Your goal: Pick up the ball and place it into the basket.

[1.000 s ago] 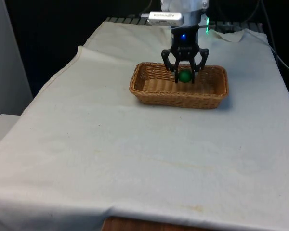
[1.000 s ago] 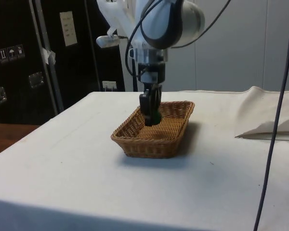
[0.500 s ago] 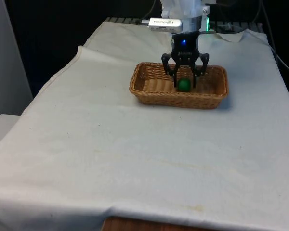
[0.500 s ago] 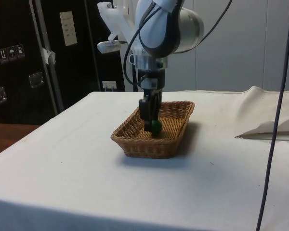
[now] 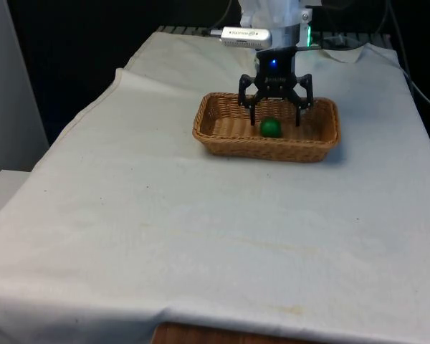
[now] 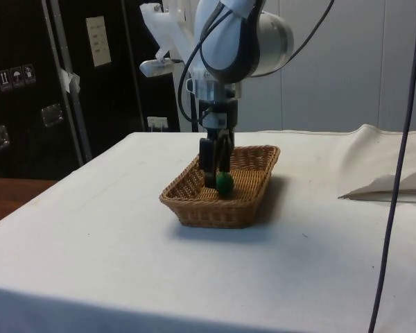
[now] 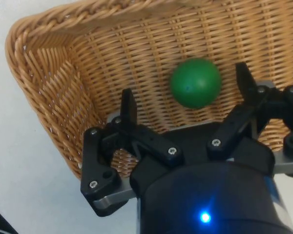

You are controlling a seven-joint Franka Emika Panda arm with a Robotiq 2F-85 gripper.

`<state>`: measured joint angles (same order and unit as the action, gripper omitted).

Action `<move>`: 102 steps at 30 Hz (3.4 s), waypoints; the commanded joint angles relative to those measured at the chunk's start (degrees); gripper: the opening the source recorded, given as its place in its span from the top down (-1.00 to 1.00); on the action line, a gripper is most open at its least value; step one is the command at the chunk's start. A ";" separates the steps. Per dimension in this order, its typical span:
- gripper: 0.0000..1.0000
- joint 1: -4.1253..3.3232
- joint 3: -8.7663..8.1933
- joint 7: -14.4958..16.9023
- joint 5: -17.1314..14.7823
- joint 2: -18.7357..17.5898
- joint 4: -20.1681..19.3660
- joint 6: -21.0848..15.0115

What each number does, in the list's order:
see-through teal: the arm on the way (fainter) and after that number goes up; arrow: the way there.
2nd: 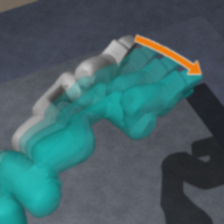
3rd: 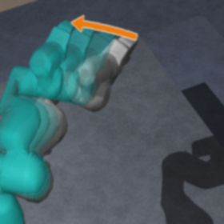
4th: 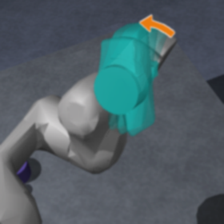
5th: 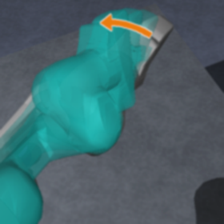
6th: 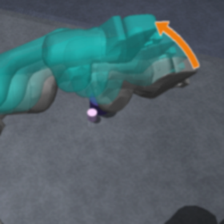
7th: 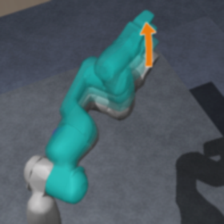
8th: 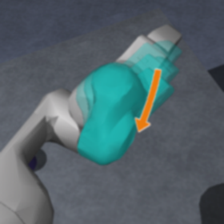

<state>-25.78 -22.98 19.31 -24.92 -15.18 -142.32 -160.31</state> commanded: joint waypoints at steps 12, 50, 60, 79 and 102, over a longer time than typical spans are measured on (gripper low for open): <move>-1.00 -0.92 -0.97 -3.38 4.47 3.95 0.11 2.06; -1.00 0.29 -4.70 6.07 8.14 11.12 8.88 16.10; -1.00 0.29 -6.47 6.36 9.40 6.65 14.50 18.74; -1.00 0.23 -8.59 6.42 15.24 2.06 20.51 21.54; -1.00 0.00 -9.68 0.57 16.96 0.46 29.05 29.51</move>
<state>-25.55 -32.26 20.86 -8.71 -14.84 -113.50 -131.49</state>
